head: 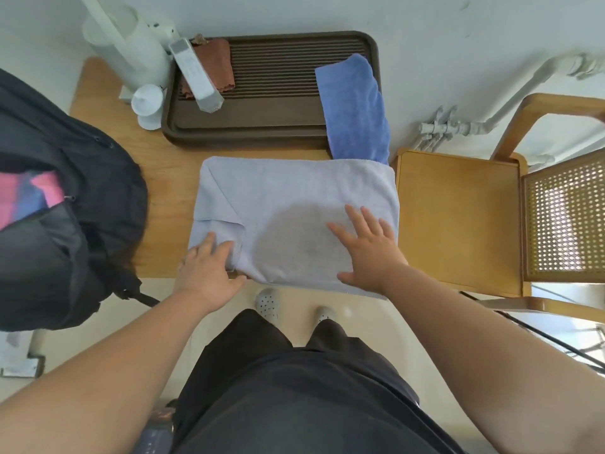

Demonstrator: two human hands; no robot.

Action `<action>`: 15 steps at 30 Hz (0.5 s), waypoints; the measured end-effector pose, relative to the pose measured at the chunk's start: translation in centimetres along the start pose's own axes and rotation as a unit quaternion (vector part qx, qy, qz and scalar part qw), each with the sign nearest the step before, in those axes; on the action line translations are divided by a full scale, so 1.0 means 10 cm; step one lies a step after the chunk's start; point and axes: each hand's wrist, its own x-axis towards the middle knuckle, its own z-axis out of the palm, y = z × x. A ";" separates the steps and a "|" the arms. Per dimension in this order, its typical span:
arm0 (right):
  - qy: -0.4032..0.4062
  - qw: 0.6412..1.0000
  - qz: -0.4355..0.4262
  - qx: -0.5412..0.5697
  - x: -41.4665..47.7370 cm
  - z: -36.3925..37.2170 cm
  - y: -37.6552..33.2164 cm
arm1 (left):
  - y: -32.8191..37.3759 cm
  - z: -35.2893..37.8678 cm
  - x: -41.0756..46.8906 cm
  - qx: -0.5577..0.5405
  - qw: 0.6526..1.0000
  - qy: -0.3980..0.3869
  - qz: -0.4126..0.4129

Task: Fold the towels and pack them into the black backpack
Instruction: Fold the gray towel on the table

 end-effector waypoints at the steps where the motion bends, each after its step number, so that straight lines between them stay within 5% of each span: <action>1: 0.009 1.000 -0.004 0.015 0.06 -0.03 -0.14 | -0.03 0.01 0.00 -0.023 1.000 0.010 -0.002; 7: -0.009 0.995 -0.047 0.093 0.39 -0.16 -0.91 | -0.32 0.13 0.08 -0.208 0.975 0.068 -0.039; 15: -0.126 0.991 0.016 0.033 0.53 -0.01 -1.17 | -0.60 0.24 0.28 -0.082 0.995 0.049 0.018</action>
